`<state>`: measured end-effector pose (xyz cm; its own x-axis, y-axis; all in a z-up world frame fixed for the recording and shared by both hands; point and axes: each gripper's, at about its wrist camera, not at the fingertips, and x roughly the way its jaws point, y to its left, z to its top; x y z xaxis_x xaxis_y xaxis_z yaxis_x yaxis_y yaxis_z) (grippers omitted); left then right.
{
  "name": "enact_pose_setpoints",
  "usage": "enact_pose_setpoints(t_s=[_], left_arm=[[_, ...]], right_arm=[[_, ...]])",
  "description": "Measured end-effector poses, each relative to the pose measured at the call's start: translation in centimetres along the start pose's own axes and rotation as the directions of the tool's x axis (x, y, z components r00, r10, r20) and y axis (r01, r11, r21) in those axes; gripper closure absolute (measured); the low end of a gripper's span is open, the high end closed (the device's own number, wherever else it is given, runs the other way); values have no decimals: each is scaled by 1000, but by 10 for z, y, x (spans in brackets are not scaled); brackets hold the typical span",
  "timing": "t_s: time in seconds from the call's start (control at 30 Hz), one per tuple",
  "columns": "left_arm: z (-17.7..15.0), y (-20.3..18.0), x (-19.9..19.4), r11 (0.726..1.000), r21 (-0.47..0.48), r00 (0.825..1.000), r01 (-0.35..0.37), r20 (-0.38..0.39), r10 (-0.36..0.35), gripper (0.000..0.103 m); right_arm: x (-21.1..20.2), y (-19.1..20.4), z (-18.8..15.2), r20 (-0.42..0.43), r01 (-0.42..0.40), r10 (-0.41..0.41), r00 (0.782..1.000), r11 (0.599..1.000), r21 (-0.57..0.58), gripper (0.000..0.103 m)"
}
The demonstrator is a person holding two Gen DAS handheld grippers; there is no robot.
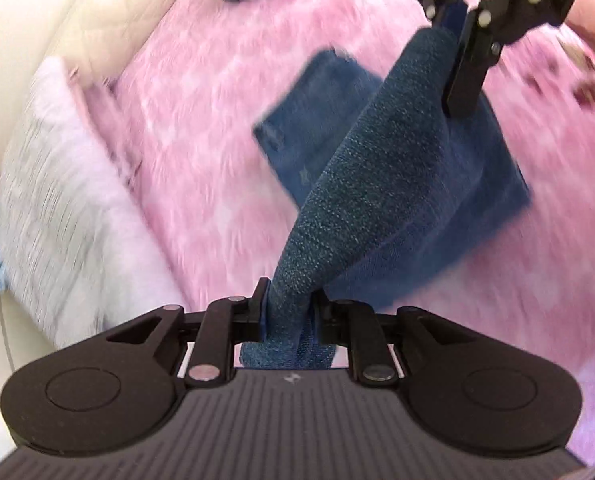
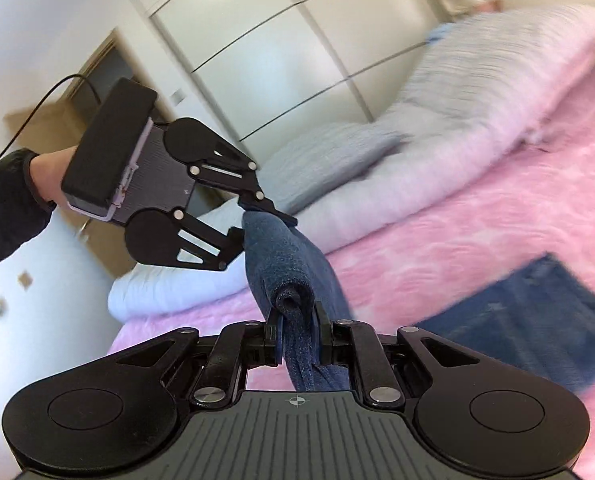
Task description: Fold clothes
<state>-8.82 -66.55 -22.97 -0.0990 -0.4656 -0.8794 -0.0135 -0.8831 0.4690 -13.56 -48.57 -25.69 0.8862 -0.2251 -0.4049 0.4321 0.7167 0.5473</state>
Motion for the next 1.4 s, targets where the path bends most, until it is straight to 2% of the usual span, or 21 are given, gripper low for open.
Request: enact_pose_setpoints(t_s=[0.13,0.23,0.27,0.33,0.43,0.5,0.57,0.63,0.77,0.83,0.87,0.93,0.97,1.0,1.07,1.13,1.2,1.23,1.3,1.33,1.4], left_arm=[[69,7,57,999,4,999,44,32,-44,82],[101,15,113,995,-45,996,88,32,-87,76],[107,20,133,993,-72,995,94,30,-93,71],[114,32,172,973,-186,991,135,35,-130,67],[107,46,188,908,-370,980,199,95,-176,63],[99,56,193,848,-471,970,242,150,-194,59],[84,67,192,773,-554,950,308,221,-220,56],[72,76,195,705,-604,927,371,282,-246,46],[69,82,225,624,-648,899,437,329,-288,45],[67,85,240,580,-666,884,468,354,-307,52],[67,87,247,558,-675,875,483,366,-315,59],[65,90,262,512,-690,858,512,392,-331,81],[65,89,266,500,-695,855,517,397,-333,91],[65,87,264,504,-695,858,512,400,-321,94],[55,87,249,511,-699,865,501,415,-281,95],[38,90,229,512,-711,875,482,421,-239,95],[24,94,220,508,-732,889,455,405,-214,95],[20,95,223,497,-745,894,445,395,-209,95],[22,97,239,485,-756,898,439,382,-218,95],[27,97,250,487,-755,899,439,376,-227,95],[44,95,272,510,-741,900,437,359,-248,93]], right_arm=[[-27,-85,3,6,47,-49,999,988,145,91],[-32,-146,-6,9,81,-87,996,955,287,91],[-33,-166,-6,9,91,-99,995,943,321,91],[-29,-204,-15,9,112,-127,992,905,411,91],[-26,-245,-31,-18,128,-141,990,836,533,87],[-32,-263,-39,-32,130,-138,990,790,599,82],[-43,-263,-41,-42,137,-140,989,791,596,75],[-49,-259,-41,-55,159,-157,986,797,583,65],[-48,-252,-35,-42,184,-192,980,815,550,55],[-33,-258,-35,-54,205,-212,976,801,562,54],[-26,-263,-38,-58,209,-216,975,789,578,54],[-22,-272,-47,-73,226,-232,970,748,624,56],[-21,-277,-50,-86,243,-248,965,723,647,63],[-20,-278,-50,-96,255,-255,962,719,646,76],[-19,-281,-48,-117,279,-269,956,712,644,80],[-18,-271,-35,-109,275,-262,959,760,589,84],[-12,-269,-25,-88,234,-225,970,782,577,87],[-9,-268,-20,-79,214,-206,975,793,571,88],[4,-271,-15,-96,241,-225,970,810,535,88],[10,-272,-12,-104,254,-234,967,817,518,88],[7,-278,-21,-113,275,-256,960,794,542,88]])
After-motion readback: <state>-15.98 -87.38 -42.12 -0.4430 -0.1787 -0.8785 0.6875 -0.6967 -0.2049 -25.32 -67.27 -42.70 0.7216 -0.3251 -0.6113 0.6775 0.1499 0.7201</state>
